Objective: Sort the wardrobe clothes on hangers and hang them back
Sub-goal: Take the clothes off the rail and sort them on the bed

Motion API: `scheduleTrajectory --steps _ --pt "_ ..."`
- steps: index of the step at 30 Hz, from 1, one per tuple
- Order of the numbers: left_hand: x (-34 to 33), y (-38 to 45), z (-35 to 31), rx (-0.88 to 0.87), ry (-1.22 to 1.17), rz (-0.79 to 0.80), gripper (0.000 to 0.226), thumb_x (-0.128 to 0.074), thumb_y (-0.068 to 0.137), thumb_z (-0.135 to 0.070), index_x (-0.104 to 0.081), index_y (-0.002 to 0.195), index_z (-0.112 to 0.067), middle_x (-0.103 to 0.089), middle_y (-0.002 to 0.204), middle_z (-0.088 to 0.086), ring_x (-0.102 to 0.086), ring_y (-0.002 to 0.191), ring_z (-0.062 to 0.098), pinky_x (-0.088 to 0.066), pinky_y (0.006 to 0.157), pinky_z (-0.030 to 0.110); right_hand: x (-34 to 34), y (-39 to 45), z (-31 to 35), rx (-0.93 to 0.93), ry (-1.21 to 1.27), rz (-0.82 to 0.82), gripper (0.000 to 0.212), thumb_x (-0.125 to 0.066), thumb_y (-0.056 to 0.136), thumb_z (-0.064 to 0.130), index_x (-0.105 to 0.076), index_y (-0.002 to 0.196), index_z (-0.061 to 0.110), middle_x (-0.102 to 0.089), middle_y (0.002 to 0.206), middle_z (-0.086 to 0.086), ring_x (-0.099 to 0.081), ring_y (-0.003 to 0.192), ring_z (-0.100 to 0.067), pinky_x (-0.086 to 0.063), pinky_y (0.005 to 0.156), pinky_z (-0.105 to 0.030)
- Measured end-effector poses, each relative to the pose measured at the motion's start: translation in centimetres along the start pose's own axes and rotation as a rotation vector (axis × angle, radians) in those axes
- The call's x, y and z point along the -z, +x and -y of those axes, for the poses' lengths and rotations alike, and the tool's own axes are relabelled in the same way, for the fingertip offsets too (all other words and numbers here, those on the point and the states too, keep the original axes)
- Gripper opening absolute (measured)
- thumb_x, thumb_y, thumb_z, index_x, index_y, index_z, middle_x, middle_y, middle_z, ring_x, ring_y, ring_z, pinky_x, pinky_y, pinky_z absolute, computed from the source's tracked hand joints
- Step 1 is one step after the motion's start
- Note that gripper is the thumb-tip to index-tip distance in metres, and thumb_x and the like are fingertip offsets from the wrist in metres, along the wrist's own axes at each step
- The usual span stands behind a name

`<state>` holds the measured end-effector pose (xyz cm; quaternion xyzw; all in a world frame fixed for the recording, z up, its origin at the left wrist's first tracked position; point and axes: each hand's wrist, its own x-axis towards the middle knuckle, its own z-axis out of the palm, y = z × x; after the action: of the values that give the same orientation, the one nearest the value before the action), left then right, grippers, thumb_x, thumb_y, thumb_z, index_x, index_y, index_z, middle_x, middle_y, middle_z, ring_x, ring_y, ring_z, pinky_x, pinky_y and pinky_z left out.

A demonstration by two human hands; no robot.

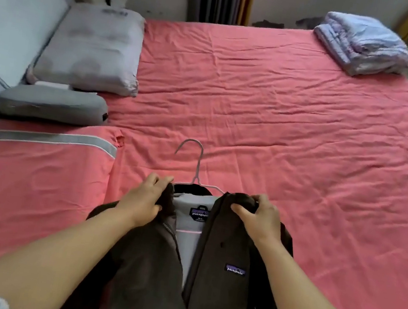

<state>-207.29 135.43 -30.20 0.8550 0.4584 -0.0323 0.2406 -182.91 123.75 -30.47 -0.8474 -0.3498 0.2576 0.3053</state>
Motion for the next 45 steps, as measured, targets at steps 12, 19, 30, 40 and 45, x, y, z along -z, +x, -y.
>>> scheduleTrajectory --steps 12,19,30,40,45 --pt "-6.6 3.9 3.4 0.183 0.077 0.056 0.051 -0.051 0.093 -0.027 -0.037 0.142 -0.019 -0.037 0.145 0.0 -0.037 0.131 0.021 -0.031 0.107 0.032 -6.0 5.1 -3.5 0.019 0.024 0.207 0.053 -0.071 0.08 0.015 -0.053 0.13 0.014 -0.055 0.131 -0.006 -0.05 0.122 -0.019 -0.037 0.103 -0.027" --pt "-5.1 1.9 0.9 0.132 -0.041 0.059 0.033 -0.052 0.093 -0.033 -0.058 0.124 -0.024 -0.058 0.123 -0.005 -0.052 0.118 0.017 -0.042 0.095 0.032 -4.0 1.3 -3.0 -0.041 0.071 0.198 0.031 -0.069 0.083 0.017 -0.065 0.113 0.015 -0.067 0.105 0.0 -0.061 0.097 -0.012 -0.046 0.091 -0.026" --pt "2.6 -9.2 -9.2 -0.299 -0.282 -0.031 0.006 -0.059 0.089 -0.03 -0.063 0.087 -0.026 -0.064 0.072 -0.007 -0.059 0.07 0.01 -0.049 0.072 0.035 3.9 -16.6 1.9 -0.049 0.176 -0.118 0.013 -0.067 0.084 0.023 -0.065 0.096 0.023 -0.059 0.071 0.015 -0.054 0.065 0.007 -0.04 0.062 -0.008" --pt "4.8 -22.9 -15.7 -0.74 -0.243 0.117 0.007 -0.058 0.088 -0.024 -0.063 0.088 -0.029 -0.063 0.074 -0.015 -0.06 0.069 0.005 -0.051 0.071 0.035 9.6 -38.6 4.9 -0.189 0.313 -0.585 0.009 -0.063 0.084 0.014 -0.064 0.081 0.023 -0.064 0.069 0.008 -0.057 0.065 0.001 -0.045 0.062 -0.011" --pt "4.2 -28.4 -19.3 -0.91 -0.223 0.209 0.007 -0.057 0.089 -0.024 -0.064 0.087 -0.027 -0.064 0.075 -0.014 -0.06 0.071 0.007 -0.051 0.072 0.035 11.2 -47.6 3.0 -0.315 0.355 -0.79 0.013 -0.064 0.083 0.012 -0.064 0.08 0.024 -0.065 0.068 0.005 -0.057 0.062 -0.002 -0.046 0.062 -0.014"
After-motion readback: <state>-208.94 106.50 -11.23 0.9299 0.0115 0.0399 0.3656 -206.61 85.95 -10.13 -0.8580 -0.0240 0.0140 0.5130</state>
